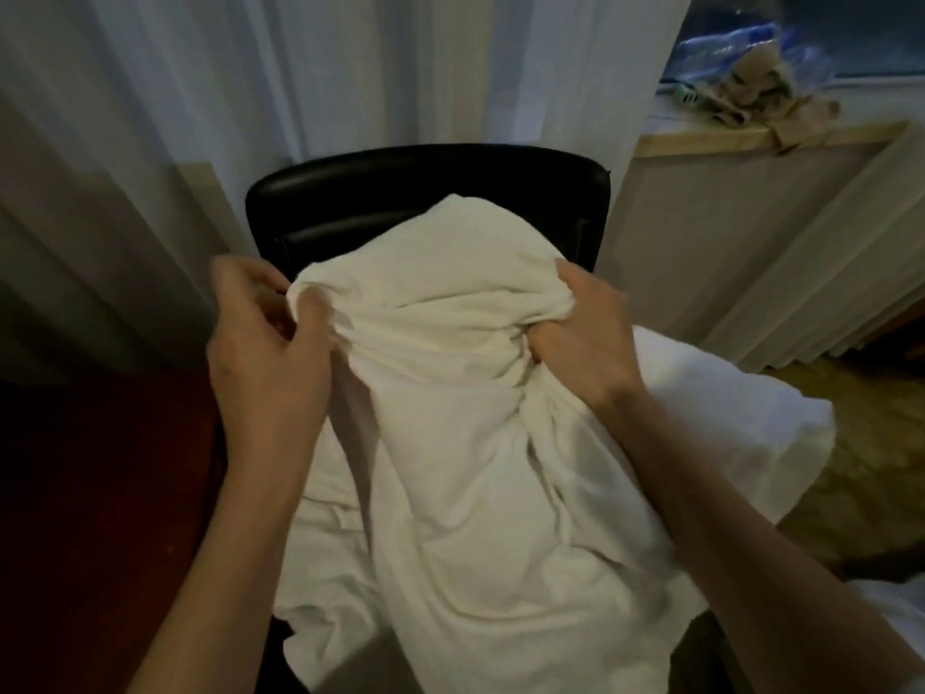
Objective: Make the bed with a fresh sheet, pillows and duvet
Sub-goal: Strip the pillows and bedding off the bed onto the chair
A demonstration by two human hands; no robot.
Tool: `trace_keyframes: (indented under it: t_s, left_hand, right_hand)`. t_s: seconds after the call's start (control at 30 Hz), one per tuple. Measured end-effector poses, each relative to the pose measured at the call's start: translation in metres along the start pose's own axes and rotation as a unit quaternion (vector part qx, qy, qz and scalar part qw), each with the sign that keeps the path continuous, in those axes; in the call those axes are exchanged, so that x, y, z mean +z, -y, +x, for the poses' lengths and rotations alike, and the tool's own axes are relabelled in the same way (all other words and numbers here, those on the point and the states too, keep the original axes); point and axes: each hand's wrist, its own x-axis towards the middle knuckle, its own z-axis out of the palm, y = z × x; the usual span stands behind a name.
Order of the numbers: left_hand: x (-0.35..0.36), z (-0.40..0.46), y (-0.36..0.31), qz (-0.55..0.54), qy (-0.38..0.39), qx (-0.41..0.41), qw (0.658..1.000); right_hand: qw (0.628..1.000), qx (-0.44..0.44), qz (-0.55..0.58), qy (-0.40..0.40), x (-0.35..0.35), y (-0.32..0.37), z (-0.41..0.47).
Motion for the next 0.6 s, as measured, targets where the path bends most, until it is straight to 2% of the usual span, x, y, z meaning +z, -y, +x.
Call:
trace_keyframes:
  t_s: [0.07,0.1,0.13,0.2,0.23,0.27,0.37,0.47,0.6]
  left_hand:
    - [-0.001,0.002,0.012,0.107,0.004,0.046,0.993]
    - [0.003,-0.002,0.019,0.158,0.057,0.052,0.984]
    - [0.011,-0.008,0.029,0.224,0.146,0.042,0.963]
    - [0.034,-0.025,0.064,0.348,0.355,-0.007,0.868]
    - [0.046,-0.032,0.085,0.38,0.423,-0.043,0.822]
    - [0.056,-0.035,0.104,0.389,0.459,-0.077,0.795]
    - [0.083,-0.036,0.142,0.375,0.494,-0.151,0.77]
    - [0.106,-0.038,0.161,0.369,0.523,-0.185,0.746]
    - [0.134,-0.054,0.189,0.373,0.518,-0.197,0.744]
  right_hand:
    - [0.999,0.005,-0.018,0.034,0.024,0.012,0.002]
    - [0.998,0.005,-0.037,0.059,0.039,0.014,0.002]
    - [0.994,0.002,-0.061,0.086,0.056,0.011,0.001]
    - [0.985,0.001,-0.098,0.143,0.09,-0.001,-0.003]
    - [0.979,0.009,-0.113,0.169,0.104,-0.009,-0.004]
    - [0.974,0.014,-0.126,0.189,0.118,-0.019,-0.004]
    - [0.958,0.042,-0.138,0.249,0.15,-0.051,0.001]
    - [0.944,0.072,-0.125,0.296,0.17,-0.08,0.008]
    - [0.931,0.107,-0.111,0.33,0.19,-0.116,0.01]
